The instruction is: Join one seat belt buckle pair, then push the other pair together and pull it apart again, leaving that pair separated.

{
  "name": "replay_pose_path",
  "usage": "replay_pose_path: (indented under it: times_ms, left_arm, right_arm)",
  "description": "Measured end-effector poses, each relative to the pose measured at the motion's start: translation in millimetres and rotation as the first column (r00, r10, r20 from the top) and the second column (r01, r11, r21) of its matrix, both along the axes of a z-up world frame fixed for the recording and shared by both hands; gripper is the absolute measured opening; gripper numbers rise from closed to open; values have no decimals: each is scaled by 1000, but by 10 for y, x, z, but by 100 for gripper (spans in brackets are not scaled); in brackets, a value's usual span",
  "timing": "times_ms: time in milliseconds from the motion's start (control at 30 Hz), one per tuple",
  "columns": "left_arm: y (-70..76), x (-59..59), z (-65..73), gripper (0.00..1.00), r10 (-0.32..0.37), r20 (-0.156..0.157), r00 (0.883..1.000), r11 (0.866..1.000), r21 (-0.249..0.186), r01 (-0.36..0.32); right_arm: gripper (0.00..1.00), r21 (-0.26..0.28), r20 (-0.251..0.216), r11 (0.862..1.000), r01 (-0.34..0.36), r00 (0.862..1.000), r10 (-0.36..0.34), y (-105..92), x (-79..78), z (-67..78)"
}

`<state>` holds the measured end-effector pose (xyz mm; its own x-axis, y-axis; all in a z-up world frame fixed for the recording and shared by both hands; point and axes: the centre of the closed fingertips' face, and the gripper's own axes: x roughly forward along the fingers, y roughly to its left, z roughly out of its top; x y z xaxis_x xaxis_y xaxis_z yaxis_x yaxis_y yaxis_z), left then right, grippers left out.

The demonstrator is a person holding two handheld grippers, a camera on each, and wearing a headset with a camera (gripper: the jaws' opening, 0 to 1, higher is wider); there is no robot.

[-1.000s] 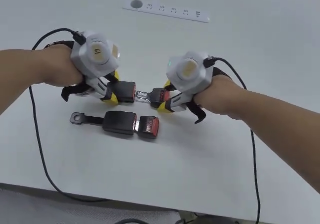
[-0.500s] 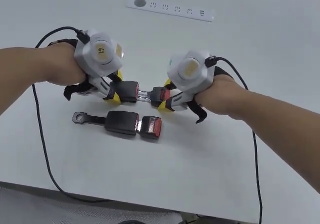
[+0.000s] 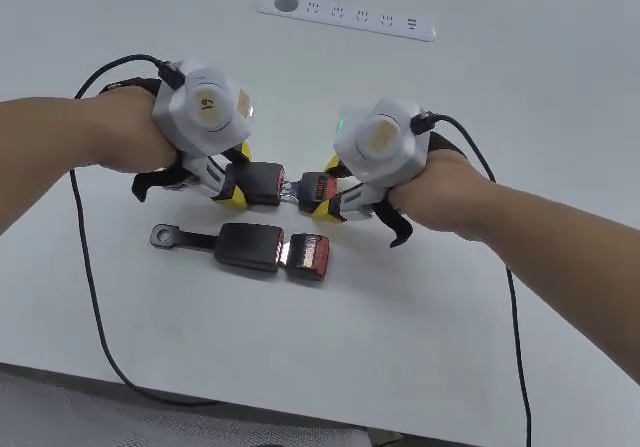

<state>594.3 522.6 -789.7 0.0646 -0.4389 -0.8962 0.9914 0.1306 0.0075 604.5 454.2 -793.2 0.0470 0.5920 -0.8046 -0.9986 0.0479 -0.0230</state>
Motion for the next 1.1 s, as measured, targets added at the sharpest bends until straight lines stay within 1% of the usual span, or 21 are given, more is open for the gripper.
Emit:
replay_pose_path:
  times_ms: [333,400,433,567,633,700,867,1100]
  left_arm:
    - [20,49,-30,32,-2,-1,1000,1000,-11,2]
    - [10,44,-22,32,-4,-1,1000,1000,-9,4]
    - [10,45,-23,32,-5,-1,1000,1000,-8,5]
    - [19,56,-32,32,-2,0,1000,1000,-9,2]
    - [17,56,-29,32,-1,0,1000,1000,-10,1]
    - [16,56,-27,32,1,0,1000,1000,-11,-1]
    - [19,61,-29,32,4,-1,1000,1000,-15,-4]
    - [15,54,-23,32,3,0,1000,1000,-21,-3]
  right_arm:
    - [30,-10,0,1000,8,1000,-8,53,-3,18]
    - [30,-5,1,1000,4,1000,-4,130,-45,20]
    - [30,-14,3,1000,3,1000,-3,146,-35,17]
    - [30,-21,-6,1000,1,1000,-1,141,3,12]
    - [30,-42,-16,999,2,1000,-3,130,-15,15]
    - [30,-57,-14,998,-10,1000,9,140,2,6]
    - [30,-52,-14,998,-19,1000,18,131,-12,1]
    - [30,-52,-13,999,-14,1000,13,127,-6,-1]
